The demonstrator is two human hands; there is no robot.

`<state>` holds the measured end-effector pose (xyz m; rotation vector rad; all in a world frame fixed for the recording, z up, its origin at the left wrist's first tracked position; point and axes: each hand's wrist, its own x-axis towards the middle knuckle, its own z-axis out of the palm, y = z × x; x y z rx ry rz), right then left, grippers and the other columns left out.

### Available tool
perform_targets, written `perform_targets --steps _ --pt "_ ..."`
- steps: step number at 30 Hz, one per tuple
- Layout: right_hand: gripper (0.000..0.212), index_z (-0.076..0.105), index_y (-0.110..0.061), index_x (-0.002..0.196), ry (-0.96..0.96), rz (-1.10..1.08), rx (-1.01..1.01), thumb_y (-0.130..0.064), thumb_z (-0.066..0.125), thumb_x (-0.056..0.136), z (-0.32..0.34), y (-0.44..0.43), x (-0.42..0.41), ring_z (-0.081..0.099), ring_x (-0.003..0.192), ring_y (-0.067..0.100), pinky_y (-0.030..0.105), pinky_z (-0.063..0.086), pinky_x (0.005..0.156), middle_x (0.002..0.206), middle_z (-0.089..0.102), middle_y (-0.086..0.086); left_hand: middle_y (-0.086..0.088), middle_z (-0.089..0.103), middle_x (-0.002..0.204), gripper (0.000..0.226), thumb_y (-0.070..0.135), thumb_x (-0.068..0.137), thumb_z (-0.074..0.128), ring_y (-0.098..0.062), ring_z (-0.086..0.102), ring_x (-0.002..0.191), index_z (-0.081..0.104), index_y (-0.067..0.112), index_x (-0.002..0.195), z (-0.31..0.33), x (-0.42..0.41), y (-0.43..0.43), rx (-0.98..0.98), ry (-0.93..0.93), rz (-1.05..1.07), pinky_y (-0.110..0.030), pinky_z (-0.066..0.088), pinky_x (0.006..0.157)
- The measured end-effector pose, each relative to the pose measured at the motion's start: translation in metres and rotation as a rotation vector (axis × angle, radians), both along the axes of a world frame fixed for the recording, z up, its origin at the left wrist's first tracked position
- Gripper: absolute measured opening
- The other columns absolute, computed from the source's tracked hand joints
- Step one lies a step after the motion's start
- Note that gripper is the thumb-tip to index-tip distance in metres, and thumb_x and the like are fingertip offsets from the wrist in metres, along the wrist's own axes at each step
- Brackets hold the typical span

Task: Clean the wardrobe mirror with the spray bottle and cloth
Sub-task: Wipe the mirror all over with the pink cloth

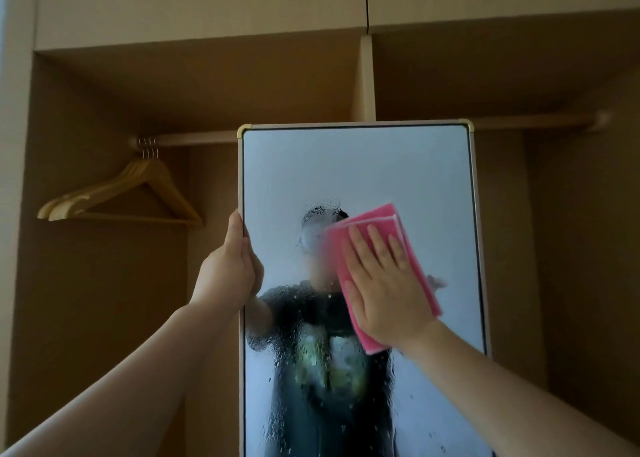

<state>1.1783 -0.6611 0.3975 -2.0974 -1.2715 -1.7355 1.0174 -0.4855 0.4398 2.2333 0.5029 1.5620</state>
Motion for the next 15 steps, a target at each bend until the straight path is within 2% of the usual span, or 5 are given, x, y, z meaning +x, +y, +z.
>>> perform_targets --steps 3,7,9,12,15 --pt "0.060 0.024 -0.009 0.151 -0.031 -0.007 -0.025 -0.039 0.026 0.099 -0.019 0.003 -0.003 0.012 0.148 0.033 0.052 0.011 0.119 0.158 0.021 0.012 0.007 0.055 0.069 0.050 0.020 0.103 0.030 0.000 0.044 0.058 0.017 0.026 0.151 0.000 -0.003 -0.003 -0.016 -0.009 -0.033 -0.028 0.036 0.067" --pt "0.060 0.027 -0.010 0.150 -0.038 -0.008 -0.032 -0.039 0.030 0.097 -0.014 0.001 -0.001 0.017 0.147 0.034 0.053 0.015 0.118 0.157 0.024 0.012 0.008 0.053 0.066 0.049 0.018 0.103 0.030 -0.007 0.051 0.058 0.019 0.023 0.150 0.002 0.000 -0.004 -0.006 -0.017 -0.029 -0.027 0.035 0.056" --pt "0.060 0.031 -0.010 0.149 -0.039 -0.009 -0.039 -0.039 0.031 0.096 -0.007 0.001 -0.002 0.019 0.147 0.034 0.053 0.015 0.118 0.157 0.025 0.012 0.001 0.059 0.072 0.050 0.018 0.102 0.030 -0.015 0.057 0.063 0.018 0.024 0.150 0.002 0.002 0.000 0.014 -0.013 -0.011 -0.029 0.038 0.060" --pt "0.060 0.034 -0.011 0.148 -0.052 -0.006 -0.046 -0.038 0.034 0.094 0.002 0.006 -0.008 0.021 0.146 0.033 0.053 0.015 0.118 0.157 0.027 0.011 -0.003 0.061 0.077 0.052 0.020 0.102 0.030 -0.015 0.055 0.063 0.016 0.025 0.151 0.004 -0.003 0.010 -0.010 0.001 -0.013 -0.031 0.036 0.062" --pt "0.061 0.036 -0.011 0.148 -0.040 -0.010 -0.066 -0.037 0.034 0.093 0.008 0.004 -0.010 0.024 0.145 0.034 0.054 0.017 0.116 0.156 0.029 0.011 -0.025 0.066 0.101 0.051 0.015 0.101 0.034 -0.034 0.060 0.073 0.022 0.018 0.150 0.002 0.000 0.011 0.026 0.025 -0.021 -0.029 0.038 0.062"
